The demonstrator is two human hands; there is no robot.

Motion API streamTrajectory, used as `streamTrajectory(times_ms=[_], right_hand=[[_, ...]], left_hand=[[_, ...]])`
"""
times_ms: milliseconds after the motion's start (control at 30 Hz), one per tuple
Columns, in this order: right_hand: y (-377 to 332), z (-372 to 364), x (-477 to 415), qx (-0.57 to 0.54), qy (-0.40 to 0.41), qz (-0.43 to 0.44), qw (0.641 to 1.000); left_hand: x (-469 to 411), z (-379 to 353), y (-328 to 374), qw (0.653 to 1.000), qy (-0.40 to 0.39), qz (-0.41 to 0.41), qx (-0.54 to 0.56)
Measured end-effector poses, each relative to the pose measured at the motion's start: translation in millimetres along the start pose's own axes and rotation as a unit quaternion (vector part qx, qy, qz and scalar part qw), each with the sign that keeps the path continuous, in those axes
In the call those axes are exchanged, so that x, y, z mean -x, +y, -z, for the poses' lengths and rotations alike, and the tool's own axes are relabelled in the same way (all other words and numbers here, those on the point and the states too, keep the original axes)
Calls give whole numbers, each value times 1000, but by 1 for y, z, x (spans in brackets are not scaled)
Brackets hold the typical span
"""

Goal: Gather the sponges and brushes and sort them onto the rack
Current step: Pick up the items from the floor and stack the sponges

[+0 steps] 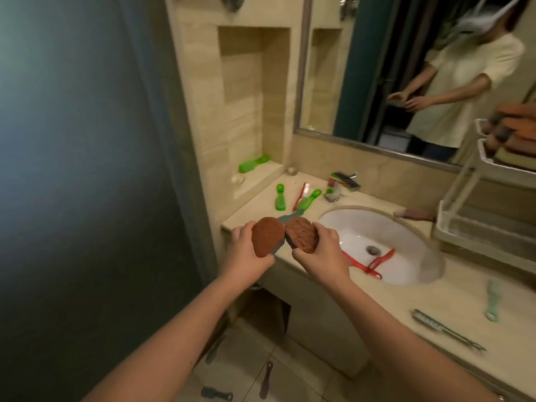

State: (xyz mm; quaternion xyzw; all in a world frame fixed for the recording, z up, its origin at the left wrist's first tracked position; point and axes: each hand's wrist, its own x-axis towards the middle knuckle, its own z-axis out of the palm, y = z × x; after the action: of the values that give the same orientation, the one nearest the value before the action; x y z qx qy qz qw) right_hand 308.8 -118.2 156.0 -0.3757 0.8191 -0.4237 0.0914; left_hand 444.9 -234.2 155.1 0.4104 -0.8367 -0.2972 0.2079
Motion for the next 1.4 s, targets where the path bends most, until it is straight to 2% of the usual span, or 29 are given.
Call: streamTrajectory(times_ms=[200,367,600,833,967,1400], right_hand=[[38,82,-25,16,85,-44,995],[74,151,-53,-11,120,-61,991],[125,240,-91,-19,162,1,987],[154,319,-117,-5,221,19,975],[163,353,-133,-7,266,14,964],[188,438,-224,44,325,-24,944]], left_hand=[[-29,-51,80,996,-30,-81,10],[-55,-92,152,986,-37,-155,45],[-89,-150,249,971,-27,-212,107],[-110,-192,328,941,-23,-273,200],[-124,-210,369,923,-35,-289,249],[-210,-252,482,896,-97,-309,304]])
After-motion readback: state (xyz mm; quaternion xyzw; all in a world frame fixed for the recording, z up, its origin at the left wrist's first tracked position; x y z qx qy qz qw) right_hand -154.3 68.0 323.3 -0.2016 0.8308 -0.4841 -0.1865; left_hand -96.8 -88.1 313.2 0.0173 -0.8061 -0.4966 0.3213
